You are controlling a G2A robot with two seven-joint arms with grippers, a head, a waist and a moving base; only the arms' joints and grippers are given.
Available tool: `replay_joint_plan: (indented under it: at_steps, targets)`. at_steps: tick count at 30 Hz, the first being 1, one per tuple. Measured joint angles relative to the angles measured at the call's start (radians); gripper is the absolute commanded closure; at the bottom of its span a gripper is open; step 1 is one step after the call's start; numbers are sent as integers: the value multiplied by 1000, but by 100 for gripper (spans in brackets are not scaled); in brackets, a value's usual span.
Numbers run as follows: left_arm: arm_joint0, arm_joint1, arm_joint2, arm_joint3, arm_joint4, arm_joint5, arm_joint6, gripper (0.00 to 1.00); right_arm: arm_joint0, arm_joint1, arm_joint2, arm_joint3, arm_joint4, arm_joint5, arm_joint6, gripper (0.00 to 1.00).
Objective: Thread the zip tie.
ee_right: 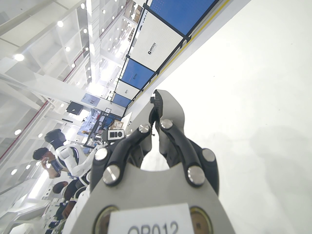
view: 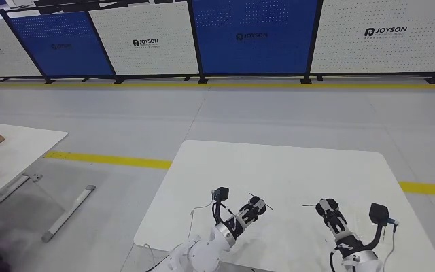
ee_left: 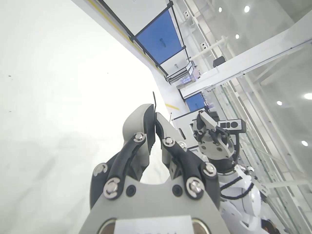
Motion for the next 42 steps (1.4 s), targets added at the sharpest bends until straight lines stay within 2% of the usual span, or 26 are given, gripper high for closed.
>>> replay_joint_plan:
  at_steps: [5,10,17,24,29,40,42]
  targets:
    - [0,0,0,1,-3,0,2,100,0,0,0,0,0,0,0,100]
    - [0,-10,1,4,-49,24,72,100,0,0,0,0,0,0,0,100]
    - [0,-10,2,4,-47,24,74,100,-4,-2,-4,8,-4,-4,1,100]
    - [0,-10,2,4,-47,24,74,100,-69,-17,-51,21,-135,-73,-107,100]
    - [0,-10,2,4,-47,24,74,100,-61,-31,-53,43,-120,-143,-170,100]
    - [0,-10,2,4,-47,24,74,100,-59,-33,-52,47,-118,-149,-160,100]
    - [0,-10,2,4,-47,24,74,100,-60,-35,-40,57,-98,-163,-156,100]
